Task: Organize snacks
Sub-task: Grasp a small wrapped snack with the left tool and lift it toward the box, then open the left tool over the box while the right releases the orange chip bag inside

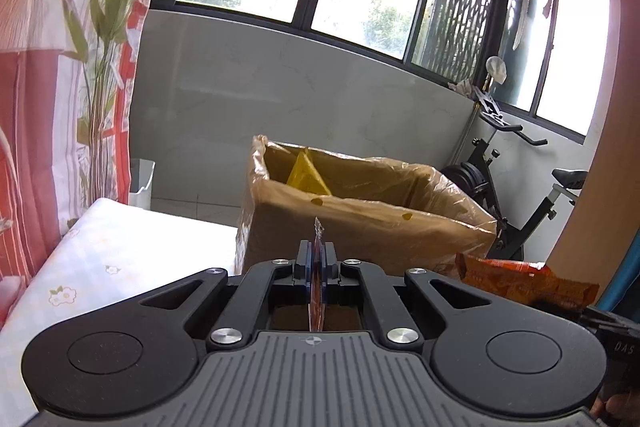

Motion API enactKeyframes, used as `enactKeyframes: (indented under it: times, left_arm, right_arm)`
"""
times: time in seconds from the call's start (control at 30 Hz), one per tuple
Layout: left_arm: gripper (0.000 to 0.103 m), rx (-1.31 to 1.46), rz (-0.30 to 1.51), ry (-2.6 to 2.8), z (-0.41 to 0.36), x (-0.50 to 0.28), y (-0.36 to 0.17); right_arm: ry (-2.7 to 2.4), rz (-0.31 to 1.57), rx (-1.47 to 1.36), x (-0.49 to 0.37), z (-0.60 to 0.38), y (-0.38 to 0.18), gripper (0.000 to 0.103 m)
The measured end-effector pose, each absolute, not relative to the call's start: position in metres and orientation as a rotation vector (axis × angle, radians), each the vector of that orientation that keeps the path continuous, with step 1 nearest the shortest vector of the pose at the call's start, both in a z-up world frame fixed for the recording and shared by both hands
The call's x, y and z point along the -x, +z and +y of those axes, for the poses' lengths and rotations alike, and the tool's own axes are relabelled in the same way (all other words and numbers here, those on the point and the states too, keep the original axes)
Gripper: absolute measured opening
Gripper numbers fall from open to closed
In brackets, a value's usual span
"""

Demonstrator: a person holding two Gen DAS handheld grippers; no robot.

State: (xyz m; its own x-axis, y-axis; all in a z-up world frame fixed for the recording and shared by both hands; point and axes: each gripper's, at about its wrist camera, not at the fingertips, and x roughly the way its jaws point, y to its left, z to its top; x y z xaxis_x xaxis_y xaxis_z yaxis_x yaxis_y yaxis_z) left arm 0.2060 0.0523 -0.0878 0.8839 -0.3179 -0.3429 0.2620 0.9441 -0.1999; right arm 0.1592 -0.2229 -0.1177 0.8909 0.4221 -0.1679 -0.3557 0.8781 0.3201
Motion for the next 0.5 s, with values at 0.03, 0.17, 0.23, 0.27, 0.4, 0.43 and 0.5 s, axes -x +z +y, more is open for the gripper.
enactKeyframes:
  times: [0.03, 0.17, 0.23, 0.27, 0.4, 0.43, 0.5]
  left_arm:
    - [0.005, 0.144, 0.371, -0.306, 0.05, -0.207, -0.084]
    - [0.005, 0.133, 0.326, -0.321, 0.042, -0.215, -0.064]
    - [0.005, 0.131, 0.301, -0.332, 0.037, -0.221, -0.053]
    - [0.005, 0.126, 0.291, -0.336, 0.033, -0.224, -0.048]
    - [0.005, 0.087, 0.259, -0.337, 0.013, -0.248, -0.031]
    - [0.005, 0.085, 0.261, -0.337, 0.009, -0.257, -0.029]
    - [0.005, 0.083, 0.267, -0.333, -0.002, -0.276, -0.026]
  right_arm:
    - [0.409, 0.222, -0.297, -0.161, -0.226, -0.109, 0.074]
    - [0.416, 0.154, -0.307, -0.176, -0.234, -0.076, 0.074]
    - [0.418, 0.124, -0.302, -0.187, -0.236, -0.059, 0.074]
    - [0.42, 0.11, -0.294, -0.192, -0.235, -0.052, 0.074]
    - [0.413, 0.079, -0.248, -0.227, -0.226, -0.03, 0.074]
    - [0.411, 0.081, -0.247, -0.238, -0.222, -0.027, 0.074]
    - [0.386, 0.084, -0.23, -0.262, -0.213, -0.025, 0.074]
